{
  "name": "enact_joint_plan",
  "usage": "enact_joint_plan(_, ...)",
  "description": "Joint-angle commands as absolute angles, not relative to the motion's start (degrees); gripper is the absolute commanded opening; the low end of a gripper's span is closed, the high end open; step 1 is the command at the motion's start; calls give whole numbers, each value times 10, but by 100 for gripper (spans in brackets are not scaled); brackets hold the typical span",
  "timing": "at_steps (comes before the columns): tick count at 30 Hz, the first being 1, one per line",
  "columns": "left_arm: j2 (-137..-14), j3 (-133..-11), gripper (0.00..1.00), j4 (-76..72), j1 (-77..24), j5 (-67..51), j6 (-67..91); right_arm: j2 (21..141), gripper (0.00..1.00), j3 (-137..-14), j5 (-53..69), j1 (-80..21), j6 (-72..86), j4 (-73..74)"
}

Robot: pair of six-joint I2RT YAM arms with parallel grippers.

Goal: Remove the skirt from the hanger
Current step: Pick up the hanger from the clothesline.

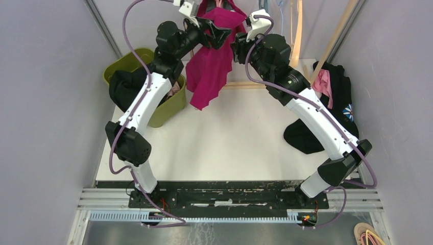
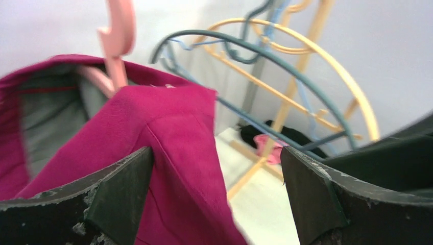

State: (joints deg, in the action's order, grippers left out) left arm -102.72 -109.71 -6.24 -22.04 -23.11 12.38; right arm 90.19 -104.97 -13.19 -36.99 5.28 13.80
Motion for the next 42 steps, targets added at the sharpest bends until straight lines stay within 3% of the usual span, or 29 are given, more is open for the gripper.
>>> enact_joint_plan(1,-992,-1072,99,-152,-261,-321,235,906,48,-1064,-139,-369,54,109)
enact_joint_plan(7,-960,-1049,99,-153,-285,-354,253,904,48,-1064,-132,-369,60,112)
enact_joint_plan(20,-882,-1025,99,50,-285,-306,82,883,50,-1088,-175,-368,-20,117)
enact_joint_plan(29,-810,-969,99,141,-285,-145,-37,905,49,-1144,-130,-369,17,128)
enact_joint_plan(42,-754,-831,100,106,-285,-158,-2,1033,49,-1257,-84,-370,94,117)
